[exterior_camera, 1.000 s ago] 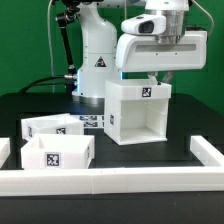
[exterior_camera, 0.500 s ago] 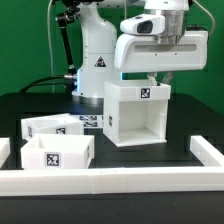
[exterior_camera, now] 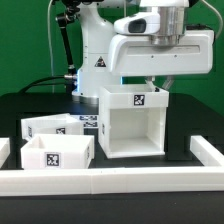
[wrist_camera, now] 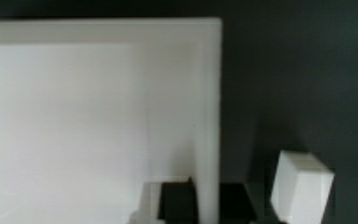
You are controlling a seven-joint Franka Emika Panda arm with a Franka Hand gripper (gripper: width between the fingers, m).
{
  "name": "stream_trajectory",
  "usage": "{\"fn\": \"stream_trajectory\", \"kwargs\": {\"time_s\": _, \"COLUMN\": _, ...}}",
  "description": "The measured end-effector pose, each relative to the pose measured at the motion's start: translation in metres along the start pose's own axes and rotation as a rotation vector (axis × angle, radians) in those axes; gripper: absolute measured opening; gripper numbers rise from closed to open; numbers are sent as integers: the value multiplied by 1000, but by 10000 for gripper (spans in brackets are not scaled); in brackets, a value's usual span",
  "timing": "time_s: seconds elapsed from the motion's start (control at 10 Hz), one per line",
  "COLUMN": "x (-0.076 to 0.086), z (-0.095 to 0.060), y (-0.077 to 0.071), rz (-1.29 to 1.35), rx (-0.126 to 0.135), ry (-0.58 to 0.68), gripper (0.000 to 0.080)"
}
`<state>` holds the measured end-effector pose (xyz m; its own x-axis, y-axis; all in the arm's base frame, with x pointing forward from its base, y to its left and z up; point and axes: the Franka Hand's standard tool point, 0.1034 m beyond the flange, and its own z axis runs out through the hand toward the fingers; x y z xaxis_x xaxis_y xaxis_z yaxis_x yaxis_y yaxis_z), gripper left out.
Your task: Assemble drawer
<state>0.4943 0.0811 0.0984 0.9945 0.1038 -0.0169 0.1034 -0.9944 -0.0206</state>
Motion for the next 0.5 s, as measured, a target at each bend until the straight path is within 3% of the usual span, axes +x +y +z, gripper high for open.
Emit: {"fn": "stream_trajectory", "kwargs": {"time_s": 0.5, "x": 70, "z": -2, "y": 0, "rz": 100, "rx": 31, "ry": 69, "gripper": 38}}
